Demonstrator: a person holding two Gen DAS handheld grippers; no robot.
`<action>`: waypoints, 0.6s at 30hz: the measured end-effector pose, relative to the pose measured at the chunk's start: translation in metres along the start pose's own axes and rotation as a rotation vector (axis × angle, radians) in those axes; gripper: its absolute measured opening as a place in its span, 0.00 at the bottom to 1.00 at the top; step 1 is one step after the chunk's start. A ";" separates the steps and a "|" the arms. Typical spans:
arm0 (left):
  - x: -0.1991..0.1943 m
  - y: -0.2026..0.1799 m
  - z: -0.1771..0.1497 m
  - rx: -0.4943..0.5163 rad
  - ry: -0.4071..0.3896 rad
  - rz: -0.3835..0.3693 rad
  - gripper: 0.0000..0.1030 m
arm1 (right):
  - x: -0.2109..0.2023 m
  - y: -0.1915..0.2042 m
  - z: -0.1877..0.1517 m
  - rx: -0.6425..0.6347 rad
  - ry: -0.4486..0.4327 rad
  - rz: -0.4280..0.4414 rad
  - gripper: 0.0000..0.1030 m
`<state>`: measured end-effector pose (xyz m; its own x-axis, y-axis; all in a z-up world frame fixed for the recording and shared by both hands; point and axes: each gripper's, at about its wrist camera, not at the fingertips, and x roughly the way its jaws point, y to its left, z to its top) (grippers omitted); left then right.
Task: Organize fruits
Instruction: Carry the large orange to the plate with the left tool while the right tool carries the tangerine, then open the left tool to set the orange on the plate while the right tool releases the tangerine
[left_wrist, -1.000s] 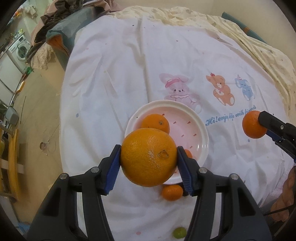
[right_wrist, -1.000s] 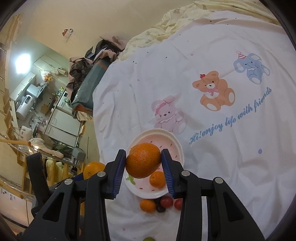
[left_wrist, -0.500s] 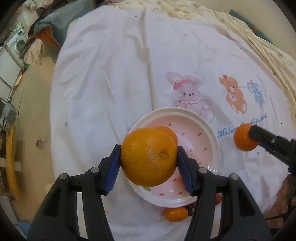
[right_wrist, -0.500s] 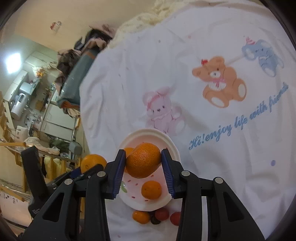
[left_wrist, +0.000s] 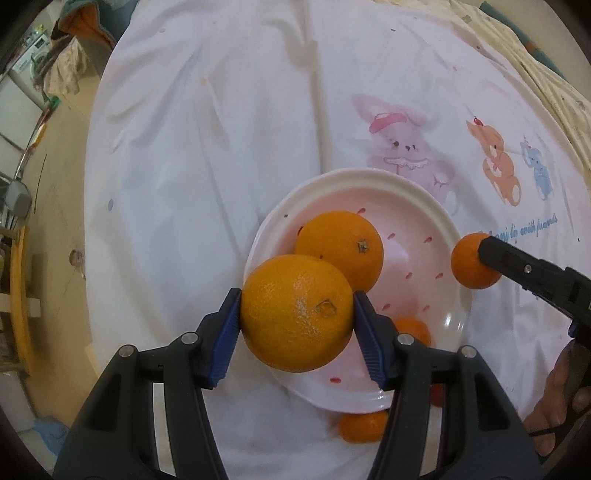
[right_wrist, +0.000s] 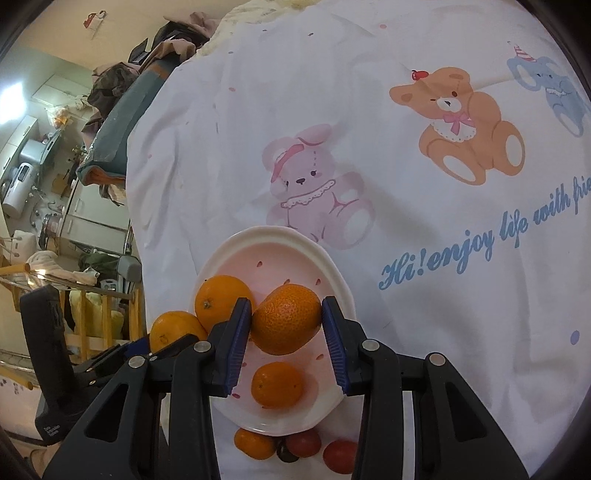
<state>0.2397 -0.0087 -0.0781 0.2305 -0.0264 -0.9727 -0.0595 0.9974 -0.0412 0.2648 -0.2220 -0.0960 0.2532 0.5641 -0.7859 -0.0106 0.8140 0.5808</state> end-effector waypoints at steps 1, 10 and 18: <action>0.000 -0.001 0.000 -0.001 -0.006 0.000 0.53 | 0.000 -0.001 0.000 0.005 -0.002 0.001 0.40; 0.003 -0.007 -0.002 0.018 -0.050 0.032 0.54 | 0.005 -0.009 -0.001 0.023 0.012 -0.003 0.40; 0.020 -0.002 -0.008 -0.023 0.026 -0.008 0.56 | 0.008 -0.007 -0.001 0.019 0.022 -0.009 0.42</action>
<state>0.2369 -0.0116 -0.0987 0.2062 -0.0363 -0.9778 -0.0802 0.9953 -0.0539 0.2664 -0.2231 -0.1065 0.2318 0.5601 -0.7953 0.0103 0.8161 0.5778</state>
